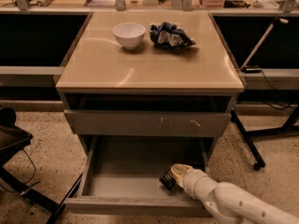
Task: Place rxbar chocolate into middle drawer
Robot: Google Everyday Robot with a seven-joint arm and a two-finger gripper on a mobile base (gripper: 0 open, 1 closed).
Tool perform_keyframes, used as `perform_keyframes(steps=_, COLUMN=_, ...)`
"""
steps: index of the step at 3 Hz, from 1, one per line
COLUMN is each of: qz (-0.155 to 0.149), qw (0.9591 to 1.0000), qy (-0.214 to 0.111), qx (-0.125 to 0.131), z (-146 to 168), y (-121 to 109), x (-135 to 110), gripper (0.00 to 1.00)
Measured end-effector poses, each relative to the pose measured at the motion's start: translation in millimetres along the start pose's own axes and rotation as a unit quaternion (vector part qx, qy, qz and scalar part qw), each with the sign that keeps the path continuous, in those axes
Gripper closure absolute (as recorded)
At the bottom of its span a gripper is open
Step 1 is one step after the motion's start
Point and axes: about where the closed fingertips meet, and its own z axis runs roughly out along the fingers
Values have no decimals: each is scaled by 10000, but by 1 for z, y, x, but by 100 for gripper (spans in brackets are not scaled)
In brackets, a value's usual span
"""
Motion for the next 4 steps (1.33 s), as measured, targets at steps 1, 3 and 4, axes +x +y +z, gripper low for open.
perform_keyframes(steps=1, qz=79, qw=9988, qy=451, qx=148, z=46, y=-3, x=53, gripper=100)
perform_keyframes(steps=3, qz=66, qw=9988, qy=467, qx=116, z=50, y=1, x=54, gripper=58)
perform_keyframes(steps=4, qz=66, qw=9988, qy=467, qx=116, z=50, y=1, x=54, gripper=34)
